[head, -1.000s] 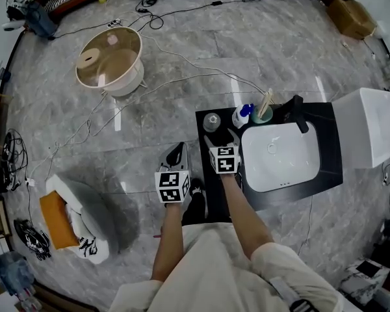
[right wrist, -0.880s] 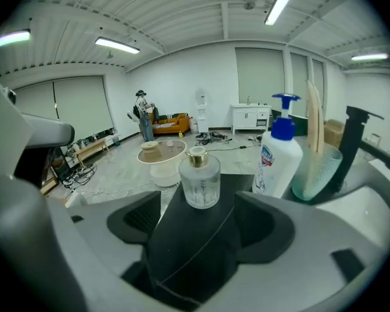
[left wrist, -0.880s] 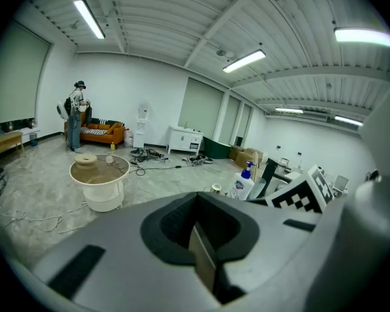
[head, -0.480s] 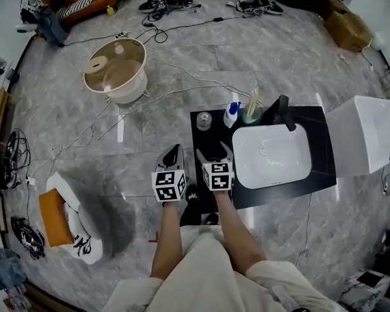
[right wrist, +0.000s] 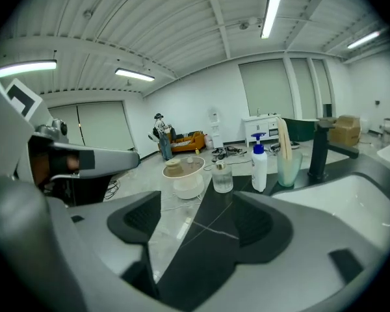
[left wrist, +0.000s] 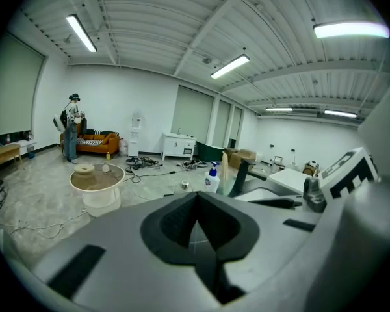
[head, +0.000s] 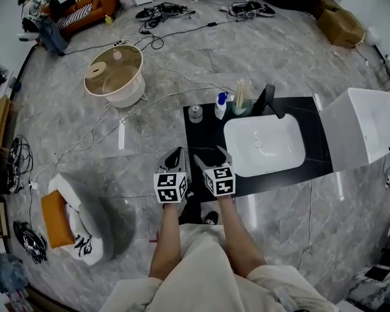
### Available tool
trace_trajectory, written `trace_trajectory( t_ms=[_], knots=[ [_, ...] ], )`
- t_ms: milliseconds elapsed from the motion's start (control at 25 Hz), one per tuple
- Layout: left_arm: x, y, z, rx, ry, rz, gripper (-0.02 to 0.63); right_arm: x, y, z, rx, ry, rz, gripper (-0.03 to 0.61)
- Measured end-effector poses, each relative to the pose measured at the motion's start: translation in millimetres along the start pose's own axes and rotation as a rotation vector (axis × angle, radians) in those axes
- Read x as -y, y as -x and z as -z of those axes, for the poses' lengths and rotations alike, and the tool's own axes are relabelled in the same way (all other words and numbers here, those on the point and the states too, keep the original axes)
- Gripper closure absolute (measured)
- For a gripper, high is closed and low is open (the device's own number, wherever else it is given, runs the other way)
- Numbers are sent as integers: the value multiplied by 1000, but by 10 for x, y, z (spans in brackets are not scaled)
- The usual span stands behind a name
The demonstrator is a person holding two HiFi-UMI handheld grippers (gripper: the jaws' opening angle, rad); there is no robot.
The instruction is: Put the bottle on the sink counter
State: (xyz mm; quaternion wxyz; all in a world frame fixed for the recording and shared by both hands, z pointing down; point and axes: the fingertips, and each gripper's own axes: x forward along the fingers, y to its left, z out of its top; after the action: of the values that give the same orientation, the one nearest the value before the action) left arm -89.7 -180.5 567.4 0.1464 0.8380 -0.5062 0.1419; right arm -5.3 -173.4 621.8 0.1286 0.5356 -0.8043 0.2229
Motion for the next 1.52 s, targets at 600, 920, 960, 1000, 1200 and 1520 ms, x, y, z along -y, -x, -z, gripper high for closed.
trace_trajectory(
  t_ms=[600, 920, 960, 1000, 1200, 1520],
  knots=[
    [280, 392, 211, 5, -47, 23, 607, -23, 580, 100, 72, -12, -10, 238],
    [306, 562, 379, -8, -66, 8, 607, -93, 697, 204, 88, -9, -58, 239],
    [318, 577, 375, -5, -67, 8, 607, -86, 721, 203, 90, -13, -58, 239],
    [328, 590, 366, -1, -67, 9, 607, -81, 743, 195, 95, -19, -57, 239],
    [398, 610, 345, 9, -78, 16, 607, -49, 835, 130, 141, -72, -50, 273],
    [450, 585, 329, 13, -92, 26, 606, 82, 899, 100, 162, -73, -10, 378]
  ],
)
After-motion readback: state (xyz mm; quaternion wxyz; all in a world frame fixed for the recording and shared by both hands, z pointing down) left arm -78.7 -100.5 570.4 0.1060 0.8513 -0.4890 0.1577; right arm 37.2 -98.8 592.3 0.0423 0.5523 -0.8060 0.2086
